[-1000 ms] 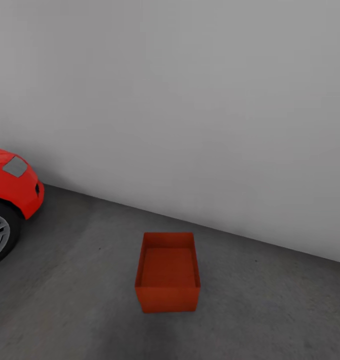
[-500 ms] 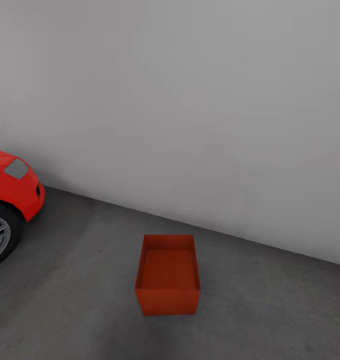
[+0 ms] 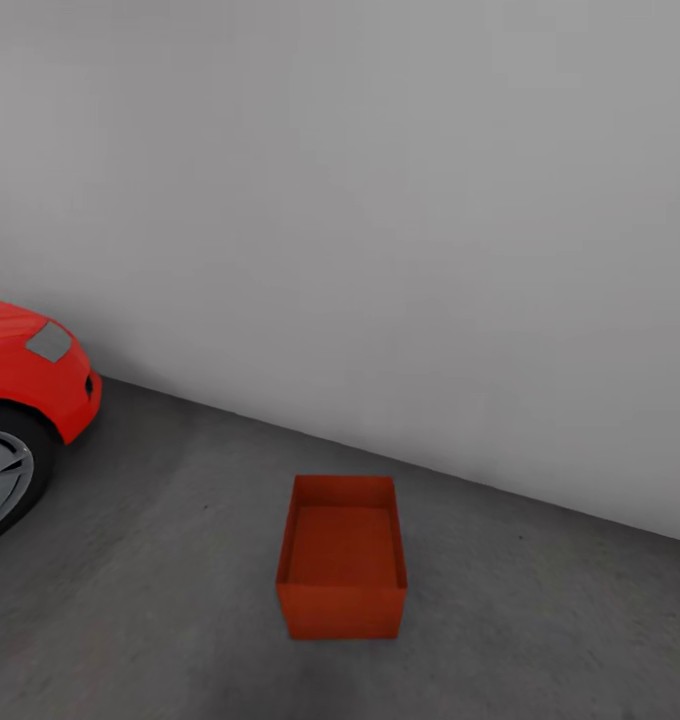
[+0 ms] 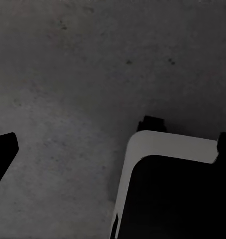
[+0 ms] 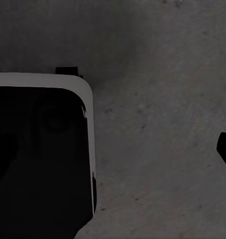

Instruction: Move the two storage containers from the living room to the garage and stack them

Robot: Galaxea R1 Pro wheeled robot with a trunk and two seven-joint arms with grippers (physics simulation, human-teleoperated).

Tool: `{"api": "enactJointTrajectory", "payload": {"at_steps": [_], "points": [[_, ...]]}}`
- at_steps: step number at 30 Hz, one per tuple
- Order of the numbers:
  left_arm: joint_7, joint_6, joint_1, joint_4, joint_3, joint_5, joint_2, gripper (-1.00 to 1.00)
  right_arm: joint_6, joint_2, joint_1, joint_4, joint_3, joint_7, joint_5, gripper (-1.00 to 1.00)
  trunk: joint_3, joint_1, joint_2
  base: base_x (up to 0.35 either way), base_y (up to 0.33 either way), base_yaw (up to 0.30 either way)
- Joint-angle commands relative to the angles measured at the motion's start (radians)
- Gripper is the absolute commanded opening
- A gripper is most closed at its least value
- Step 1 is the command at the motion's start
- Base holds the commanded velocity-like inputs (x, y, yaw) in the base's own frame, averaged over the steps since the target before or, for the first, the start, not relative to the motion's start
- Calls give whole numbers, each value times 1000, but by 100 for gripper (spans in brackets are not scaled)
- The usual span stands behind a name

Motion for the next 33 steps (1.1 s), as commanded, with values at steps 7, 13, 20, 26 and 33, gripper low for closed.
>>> {"api": "enactJointTrajectory", "payload": {"at_steps": [7,13,20,26,33], "points": [[3,-2,0,0,-8,10,-1,100,-10,-1,1,3,8,12,-10,100,10,0,-1,0,0,88],[3,-2,0,0,-8,10,-1,100,-12,-2,3,3,9,40,-10,100,20,0,-1,0,0,89],[3,-2,0,0,-8,9,-1,100,-13,-1,4,3,9,55,-11,100,31,0,-1,0,0,89],[3,-2,0,0,-8,10,-1,100,-13,0,4,3,7,55,-17,100,40,0,-1,0,0,89],[3,-2,0,0,-8,10,-1,100,-15,-2,3,3,7,55,-22,100,52,0,-1,0,0,90]]}}
